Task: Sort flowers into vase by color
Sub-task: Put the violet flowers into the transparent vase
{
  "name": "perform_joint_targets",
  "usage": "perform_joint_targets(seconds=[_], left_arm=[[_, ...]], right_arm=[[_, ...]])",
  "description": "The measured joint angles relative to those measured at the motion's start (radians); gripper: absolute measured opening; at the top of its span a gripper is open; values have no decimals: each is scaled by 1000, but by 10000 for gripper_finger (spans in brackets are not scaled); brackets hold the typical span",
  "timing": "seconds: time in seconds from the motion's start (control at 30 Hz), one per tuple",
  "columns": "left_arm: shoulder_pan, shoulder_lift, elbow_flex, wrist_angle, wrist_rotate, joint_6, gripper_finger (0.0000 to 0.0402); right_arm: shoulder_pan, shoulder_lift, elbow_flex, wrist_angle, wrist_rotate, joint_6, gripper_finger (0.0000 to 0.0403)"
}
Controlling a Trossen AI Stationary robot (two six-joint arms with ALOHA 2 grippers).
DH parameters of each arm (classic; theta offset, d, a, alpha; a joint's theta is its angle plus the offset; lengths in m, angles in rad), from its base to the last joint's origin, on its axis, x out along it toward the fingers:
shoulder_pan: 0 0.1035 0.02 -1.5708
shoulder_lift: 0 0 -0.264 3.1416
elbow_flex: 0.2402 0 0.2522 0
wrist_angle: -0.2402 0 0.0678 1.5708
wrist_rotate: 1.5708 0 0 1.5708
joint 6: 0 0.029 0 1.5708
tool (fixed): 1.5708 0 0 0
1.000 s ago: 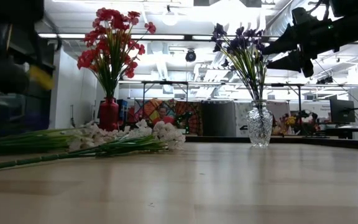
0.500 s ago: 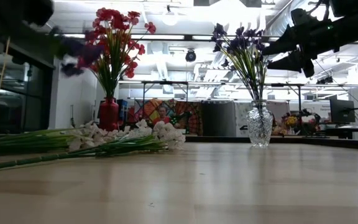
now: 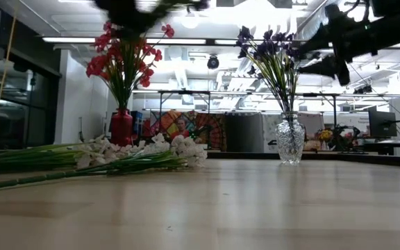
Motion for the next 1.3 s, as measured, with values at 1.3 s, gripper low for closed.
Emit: perform_joint_targets(seconds=[1.3], left_arm=[[314, 958, 692, 1327, -133, 763, 0]], right_arm=[[0, -104, 329, 166, 99, -540, 243]])
